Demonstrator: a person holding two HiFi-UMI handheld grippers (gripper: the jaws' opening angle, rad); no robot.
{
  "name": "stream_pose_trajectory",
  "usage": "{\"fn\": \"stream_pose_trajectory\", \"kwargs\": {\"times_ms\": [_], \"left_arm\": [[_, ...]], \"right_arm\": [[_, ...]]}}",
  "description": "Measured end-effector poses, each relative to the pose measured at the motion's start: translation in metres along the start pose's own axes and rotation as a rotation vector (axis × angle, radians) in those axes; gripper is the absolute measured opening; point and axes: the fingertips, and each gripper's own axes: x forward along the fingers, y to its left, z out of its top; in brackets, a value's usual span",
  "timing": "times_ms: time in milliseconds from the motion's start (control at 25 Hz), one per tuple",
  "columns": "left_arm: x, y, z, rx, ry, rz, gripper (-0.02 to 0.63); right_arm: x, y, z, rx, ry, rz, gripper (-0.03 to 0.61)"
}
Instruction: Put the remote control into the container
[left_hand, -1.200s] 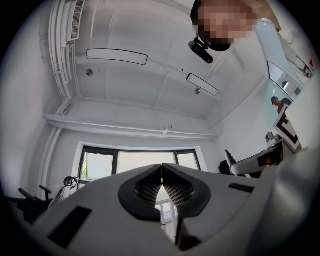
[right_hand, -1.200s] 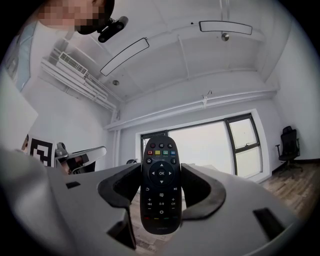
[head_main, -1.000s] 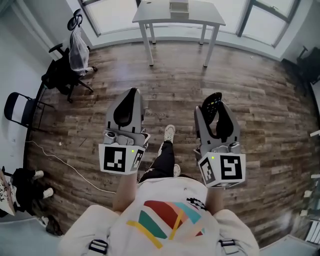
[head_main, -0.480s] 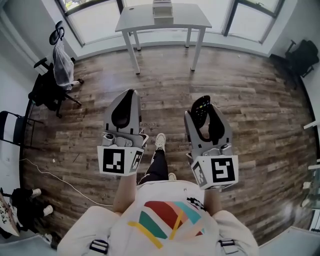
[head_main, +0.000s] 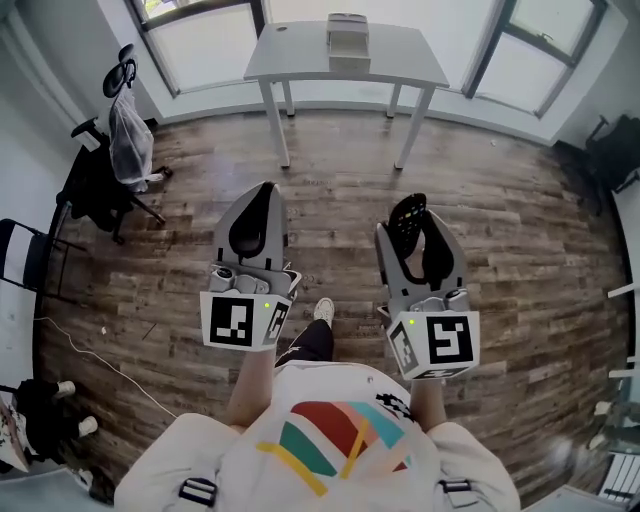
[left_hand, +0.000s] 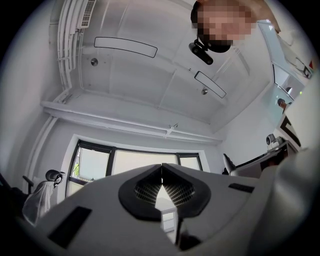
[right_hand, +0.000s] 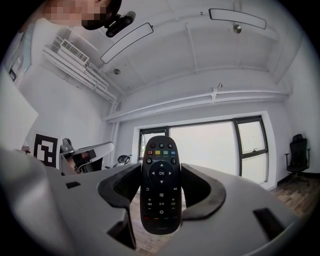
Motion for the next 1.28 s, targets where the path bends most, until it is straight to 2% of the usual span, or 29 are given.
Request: {"fn": "stream_pose_trajectory", "kwargs": {"times_ms": [280, 640, 840, 1040, 1280], "left_arm": [[0.071, 0.039, -0.024, -0.016, 0.028, -0.017, 0.008], [0.147, 0.090, -0.071, -0.046, 0.056, -0.029, 0.008], [0.174, 0.117, -0.092, -0.060, 0.073, -0.032, 0.008], [0.186, 0.124, -0.110, -0.081, 0.098, -0.021, 0.008], [0.206, 0.134, -0.127, -0.071, 0.121, 0.004, 0.008]], "right_arm": [[0.076, -0.022, 0.007, -0.007, 0.018, -0.012, 0.252], [0.169, -0.053, -0.010, 0.001, 0.065, -0.053, 0.252], [0.205, -0.061, -0.014, -0.009, 0.078, -0.073, 0.252], [0.221, -0.072, -0.022, -0.014, 0.110, -0.077, 0.252], [0.259, -0.083, -0.033, 0.007, 0.112, -0.035, 0.252]]}}
